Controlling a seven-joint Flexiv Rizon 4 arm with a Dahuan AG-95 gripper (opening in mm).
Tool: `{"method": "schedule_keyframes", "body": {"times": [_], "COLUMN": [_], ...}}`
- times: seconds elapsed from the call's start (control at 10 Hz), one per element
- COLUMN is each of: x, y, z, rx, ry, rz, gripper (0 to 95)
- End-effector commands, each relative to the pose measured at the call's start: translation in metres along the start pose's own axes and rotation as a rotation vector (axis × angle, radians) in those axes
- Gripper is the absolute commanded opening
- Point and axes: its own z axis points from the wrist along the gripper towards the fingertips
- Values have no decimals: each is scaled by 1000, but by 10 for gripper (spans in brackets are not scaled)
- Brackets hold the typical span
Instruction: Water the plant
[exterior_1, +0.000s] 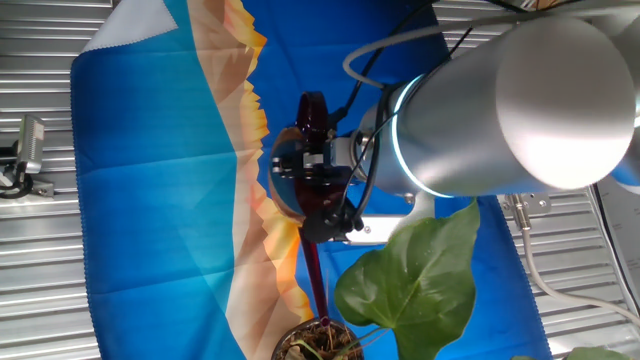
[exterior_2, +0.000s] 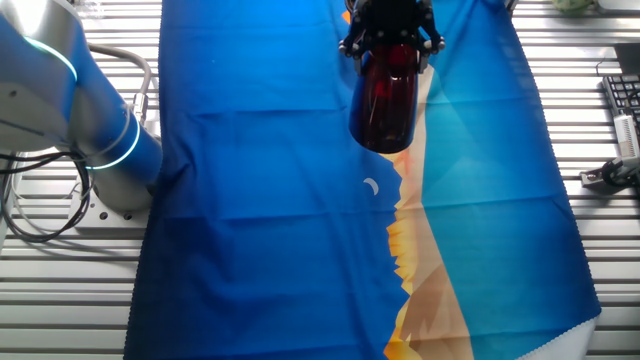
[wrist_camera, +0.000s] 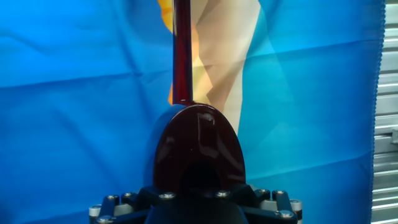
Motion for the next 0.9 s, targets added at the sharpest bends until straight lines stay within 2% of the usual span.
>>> {"method": "schedule_keyframes", "body": {"times": [0.1, 0.9], "x": [0, -4], "y": [0, 0], "z": [0, -4], "rx": [-1, -6], "ry": [7, 49], "rz": [1, 5], "gripper": [0, 0]}}
